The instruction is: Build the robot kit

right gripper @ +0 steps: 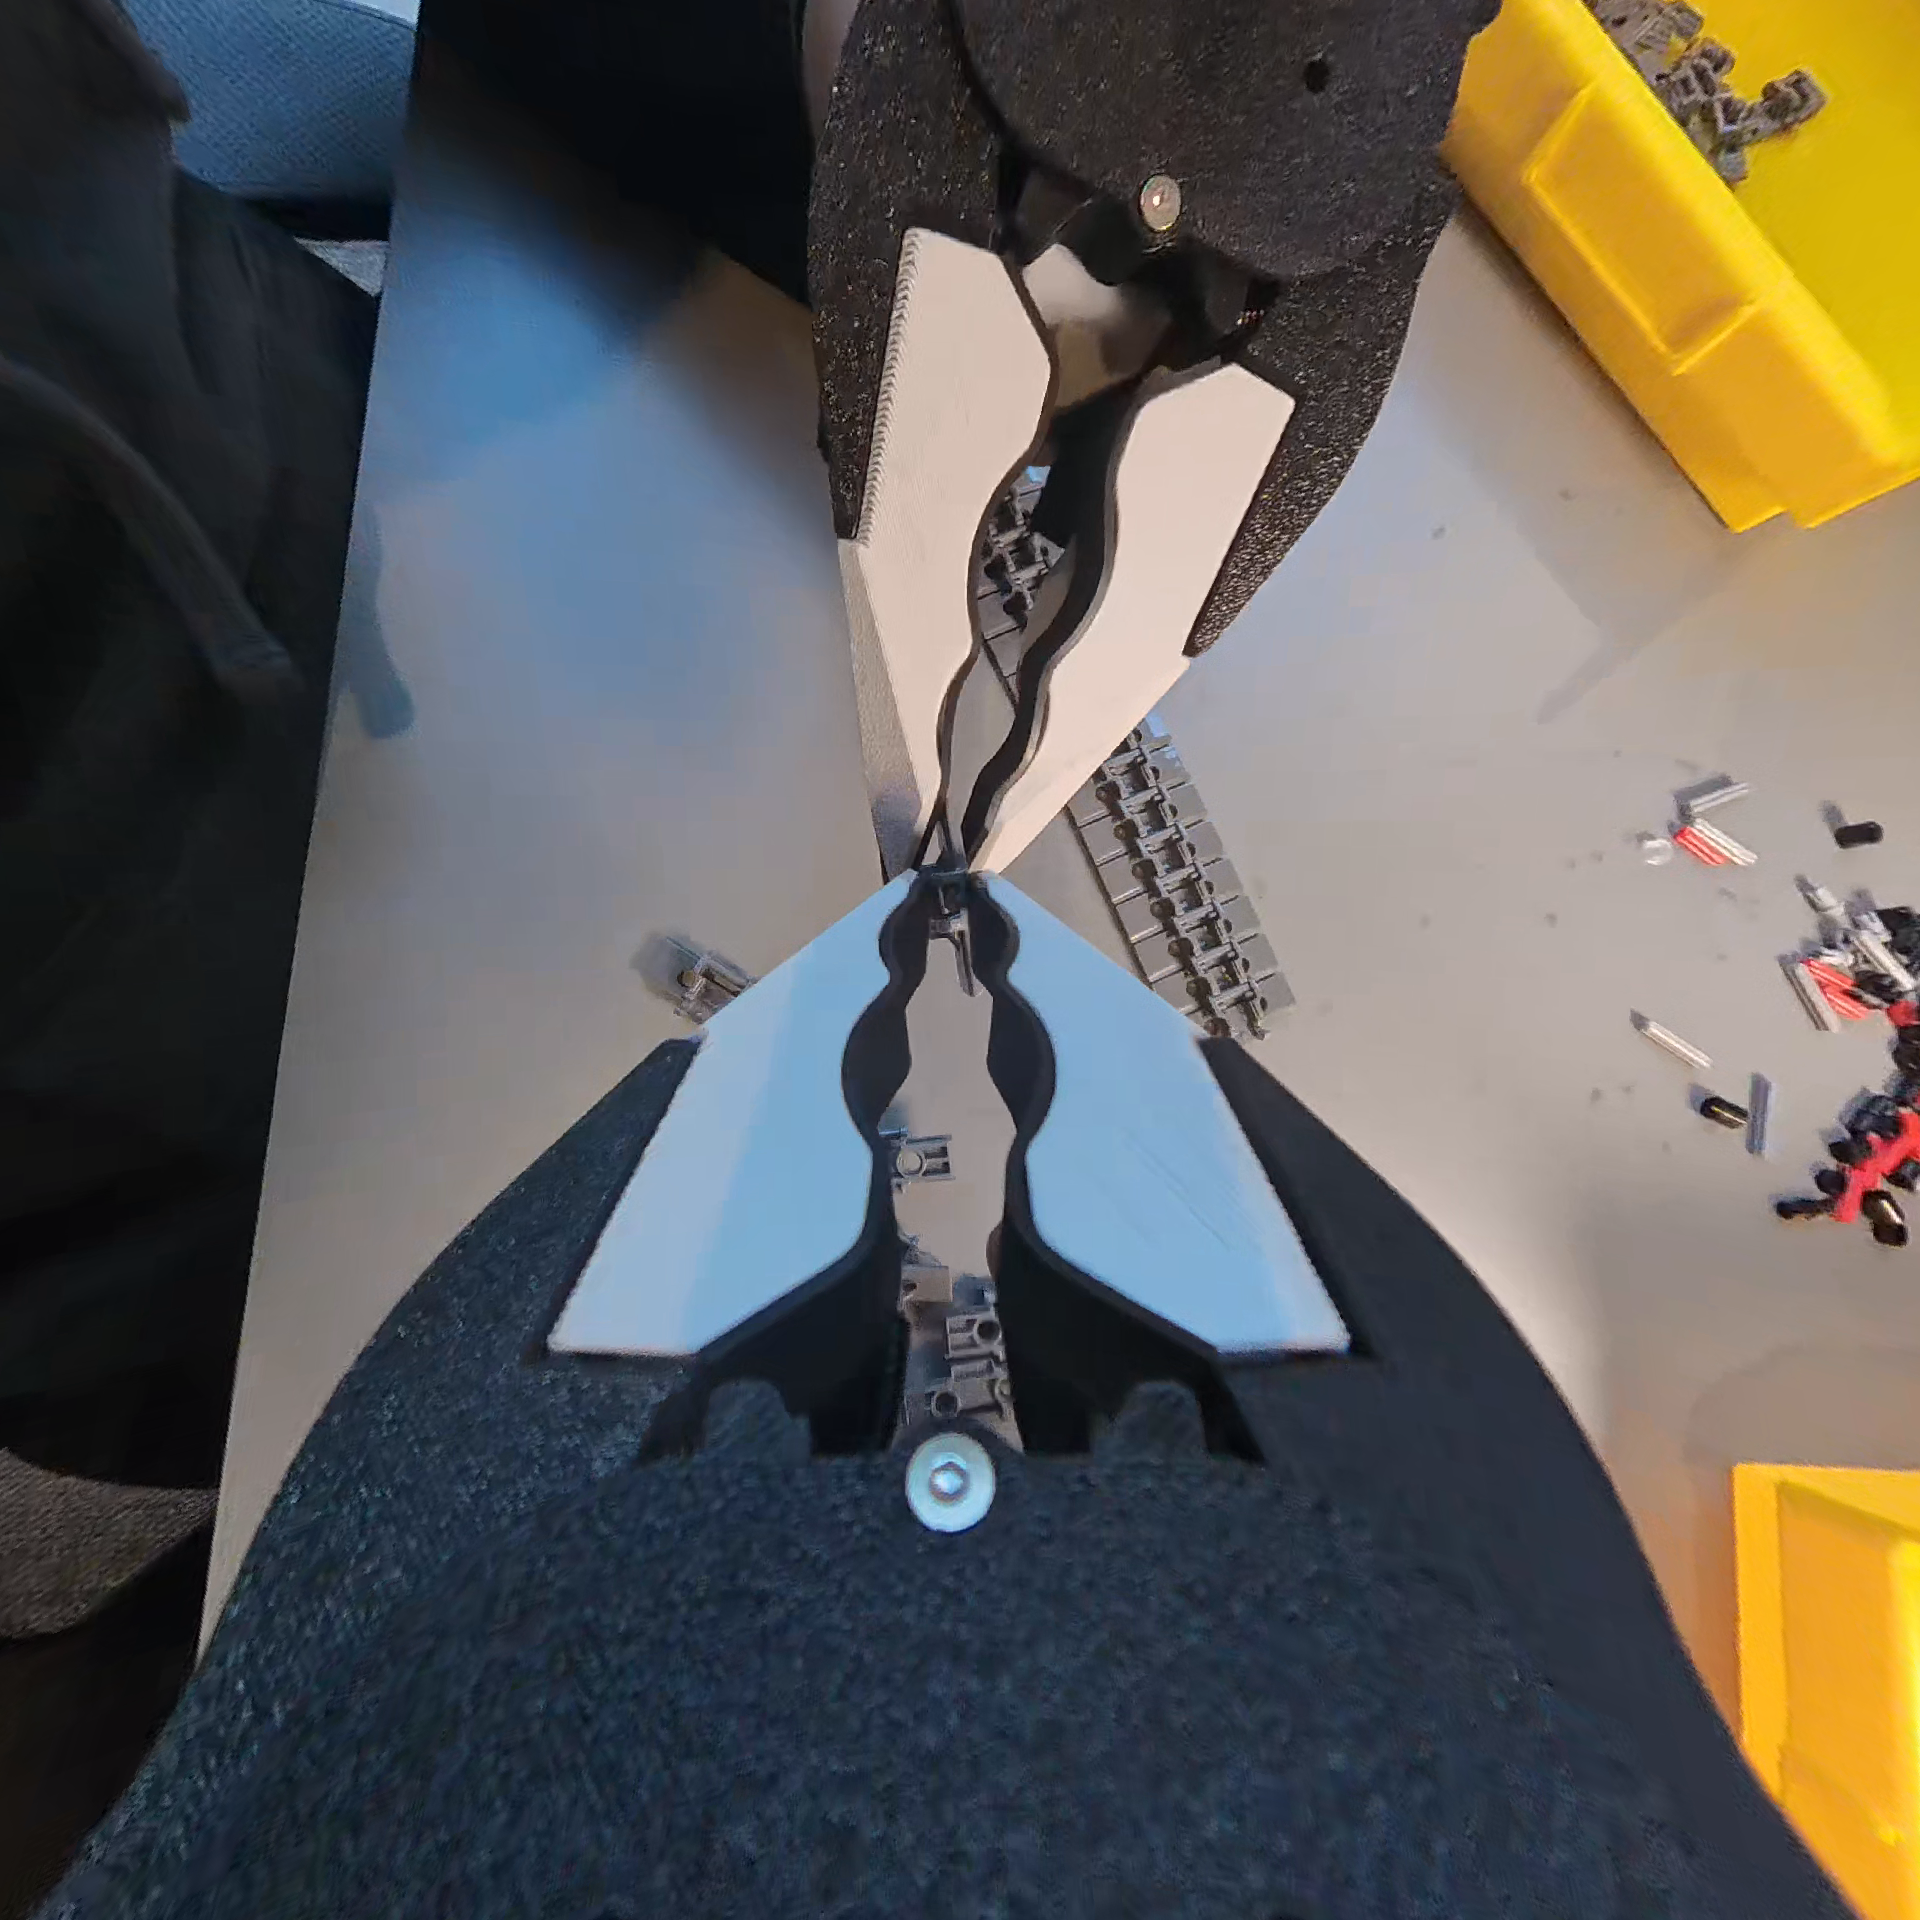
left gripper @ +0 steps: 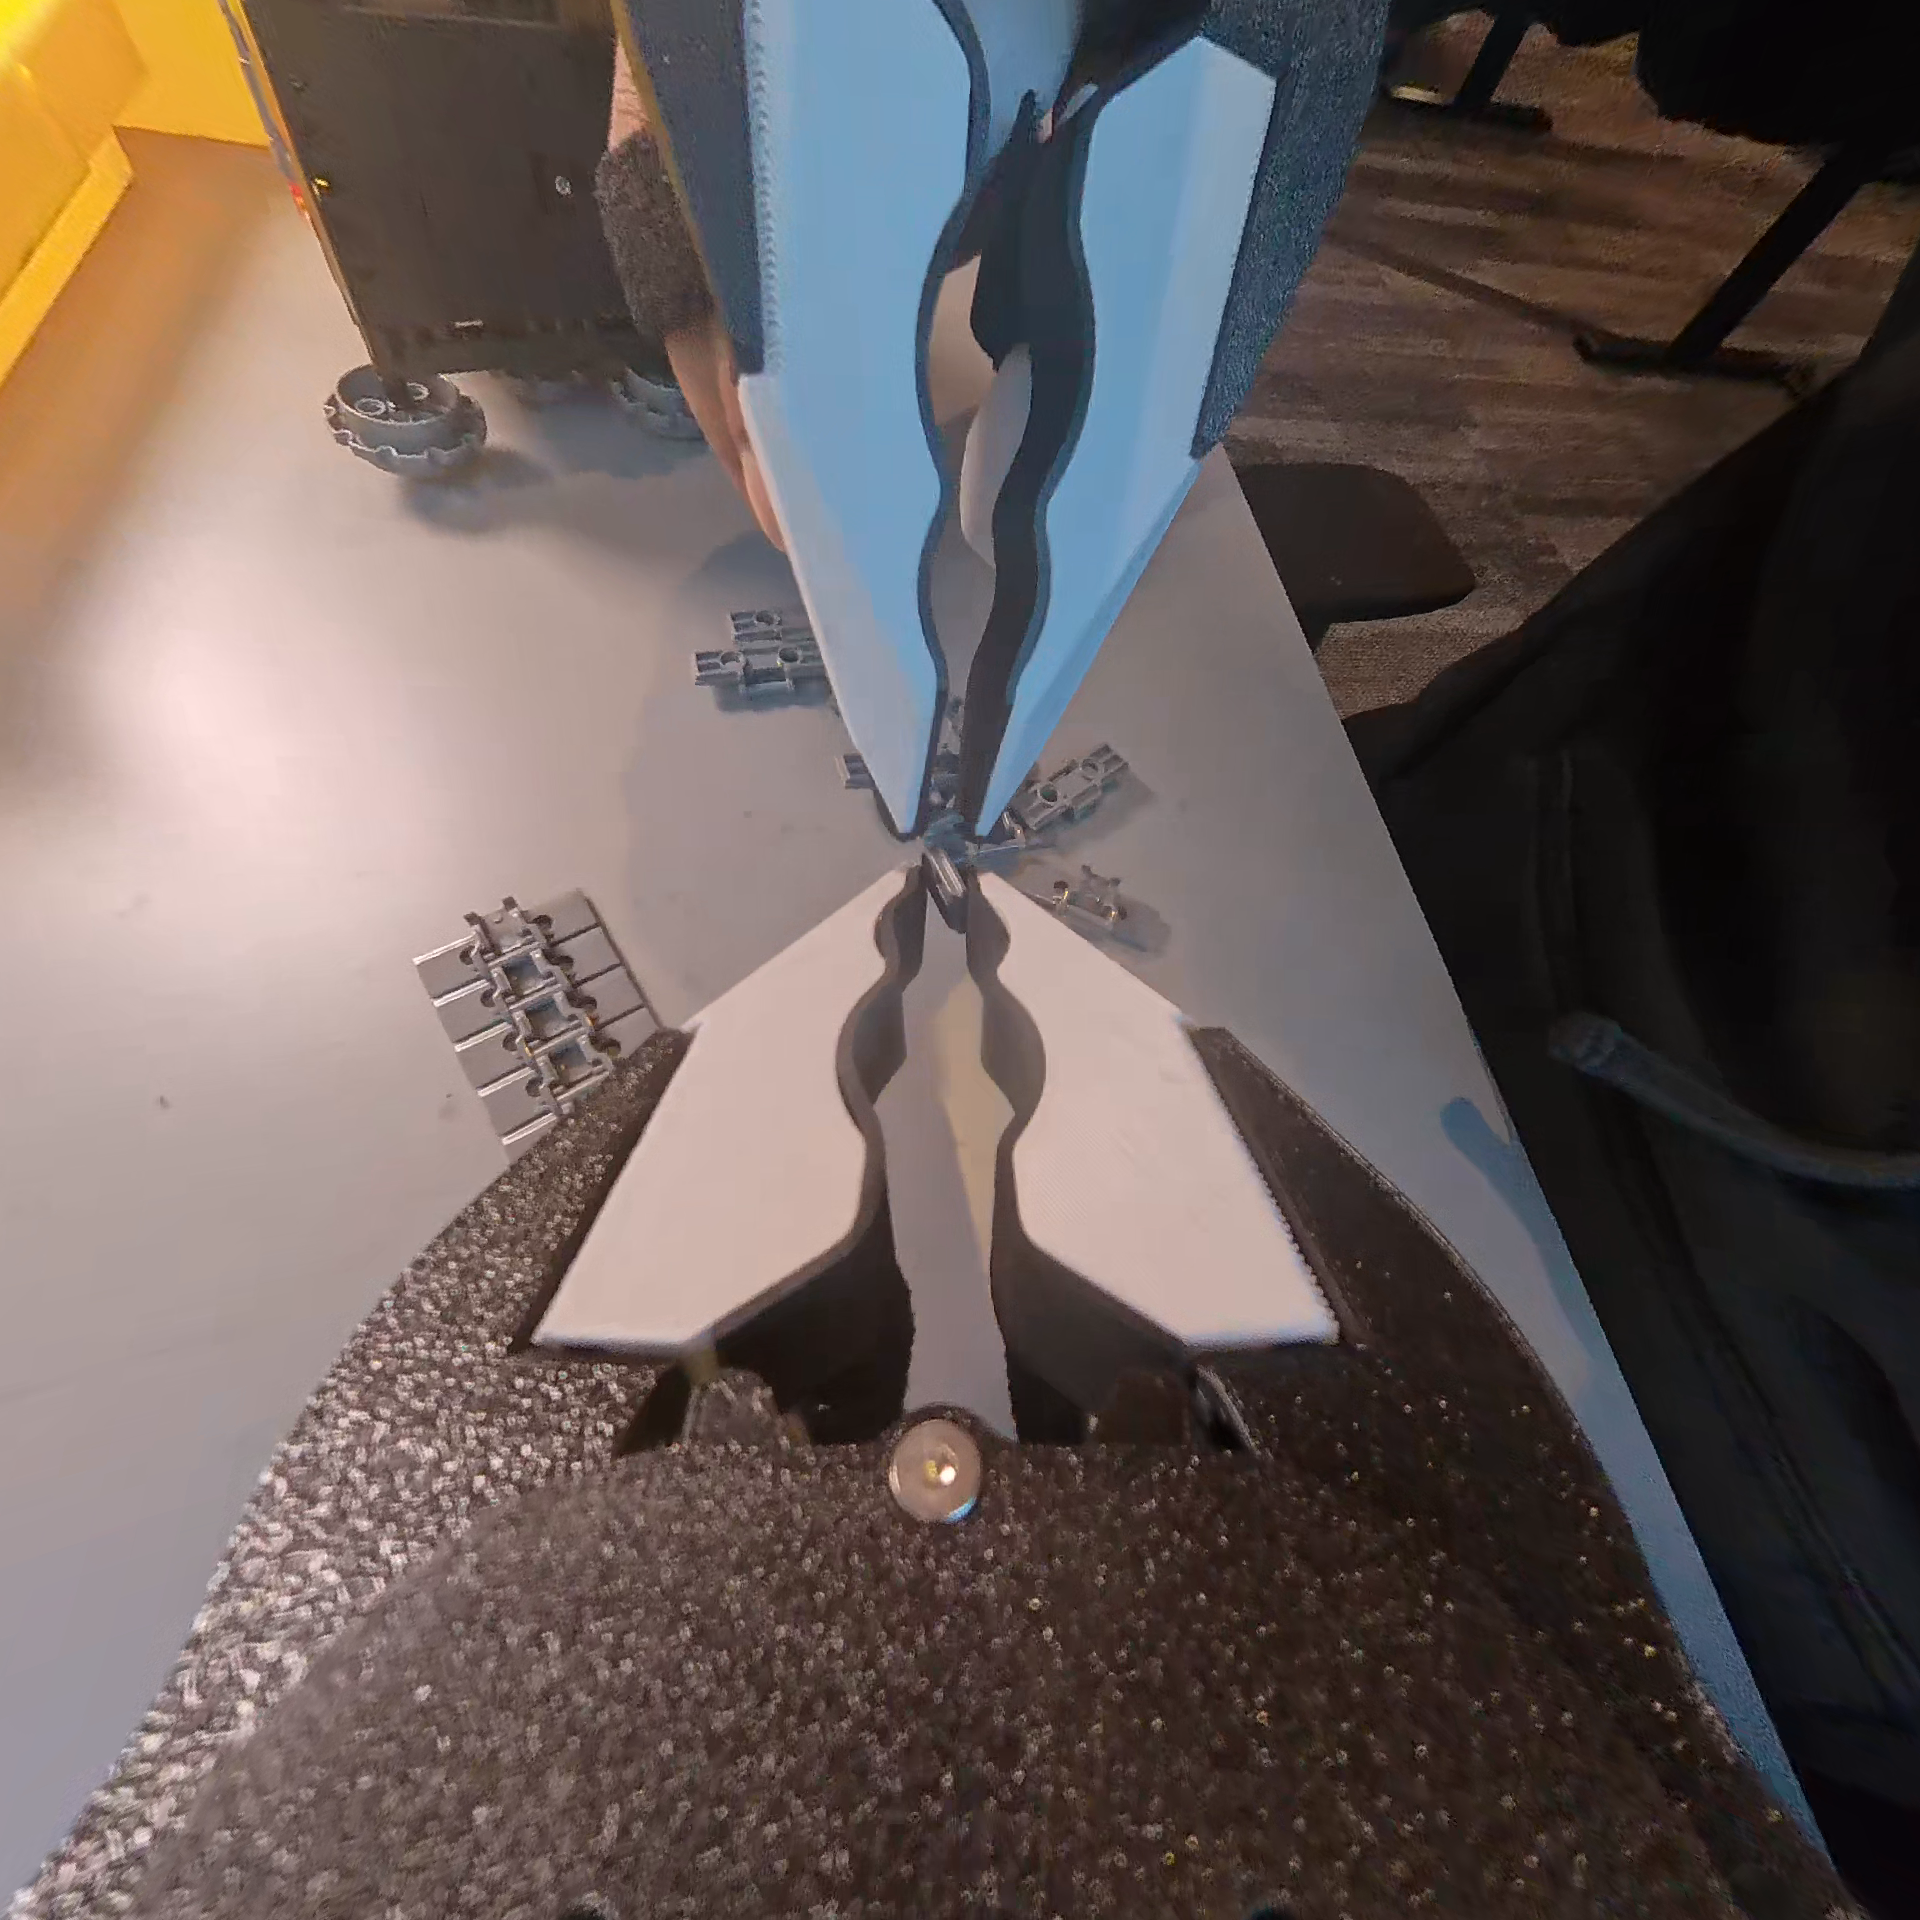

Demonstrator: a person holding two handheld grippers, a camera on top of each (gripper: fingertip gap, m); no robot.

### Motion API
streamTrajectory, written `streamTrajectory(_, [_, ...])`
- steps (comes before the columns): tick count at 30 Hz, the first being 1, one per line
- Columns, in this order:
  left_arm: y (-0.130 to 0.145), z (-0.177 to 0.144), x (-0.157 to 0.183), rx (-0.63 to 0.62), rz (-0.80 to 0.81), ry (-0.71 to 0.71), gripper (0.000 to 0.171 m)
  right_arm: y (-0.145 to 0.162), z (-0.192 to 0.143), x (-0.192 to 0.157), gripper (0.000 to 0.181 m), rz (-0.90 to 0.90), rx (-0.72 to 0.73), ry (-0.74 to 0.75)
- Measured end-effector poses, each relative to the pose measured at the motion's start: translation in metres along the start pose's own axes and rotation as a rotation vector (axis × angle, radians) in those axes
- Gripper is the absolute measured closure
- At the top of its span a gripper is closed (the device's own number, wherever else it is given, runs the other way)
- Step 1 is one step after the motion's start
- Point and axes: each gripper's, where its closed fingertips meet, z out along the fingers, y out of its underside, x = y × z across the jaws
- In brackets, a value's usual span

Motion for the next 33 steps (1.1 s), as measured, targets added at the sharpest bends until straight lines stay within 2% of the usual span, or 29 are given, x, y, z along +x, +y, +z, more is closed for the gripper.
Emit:
streamTrajectory(3, [-0.002, -0.004, -0.013, 0.034, -0.019, -0.063, 0.166, 0.002, 0.0, 0.011, 0.176, 0.109, 0.006, 0.009])
streamTrajectory(6, [0.001, -0.016, -0.047, 0.041, -0.036, -0.242, 0.157, 0.013, -0.004, 0.049, 0.176, 0.389, 0.035, 0.116])
streamTrajectory(10, [0.012, -0.013, -0.075, -0.018, -0.097, -0.36, 0.156, 0.04, 0.005, 0.083, 0.176, 0.785, 0.069, 0.181])
streamTrajectory(14, [0.023, 0.002, -0.09, -0.125, -0.093, -0.429, 0.153, 0.055, 0.019, 0.087, 0.176, 0.98, 0.106, 0.156])
streamTrajectory(18, [0.03, 0.013, -0.096, -0.185, -0.085, -0.449, 0.153, 0.063, 0.022, 0.088, 0.177, 1.013, 0.079, 0.179])
streamTrajectory(26, [0.031, 0.015, -0.096, -0.19, -0.114, -0.479, 0.156, 0.067, 0.027, 0.089, 0.177, 1.013, 0.023, 0.202])
streamTrajectory(33, [0.03, 0.016, -0.097, -0.195, -0.154, -0.51, 0.159, 0.07, 0.029, 0.09, 0.176, 0.882, -0.111, 0.303])
